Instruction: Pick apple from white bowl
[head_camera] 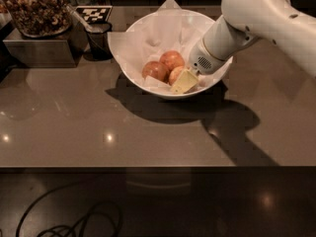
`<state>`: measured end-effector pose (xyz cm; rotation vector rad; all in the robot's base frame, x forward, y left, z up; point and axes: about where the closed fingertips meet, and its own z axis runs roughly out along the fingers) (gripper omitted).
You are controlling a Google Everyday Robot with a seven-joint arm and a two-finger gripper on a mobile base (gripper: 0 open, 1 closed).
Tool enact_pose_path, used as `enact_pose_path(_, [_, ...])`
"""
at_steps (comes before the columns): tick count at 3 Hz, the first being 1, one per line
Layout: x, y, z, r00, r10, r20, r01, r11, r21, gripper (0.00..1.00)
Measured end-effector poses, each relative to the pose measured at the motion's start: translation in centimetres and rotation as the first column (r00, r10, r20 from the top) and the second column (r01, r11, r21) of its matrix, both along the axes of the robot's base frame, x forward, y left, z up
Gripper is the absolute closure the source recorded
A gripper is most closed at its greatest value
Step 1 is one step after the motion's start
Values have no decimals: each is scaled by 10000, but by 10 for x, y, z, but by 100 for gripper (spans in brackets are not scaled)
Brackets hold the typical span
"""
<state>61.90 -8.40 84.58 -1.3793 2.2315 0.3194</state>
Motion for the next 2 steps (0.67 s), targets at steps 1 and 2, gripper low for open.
enact_pose_path(1, [-1,-3,1,10000,-41,-47,41,10000,51,87])
enact_pose_path(2, [-7,-4,20,9999,118,-113,-110,9975,701,100])
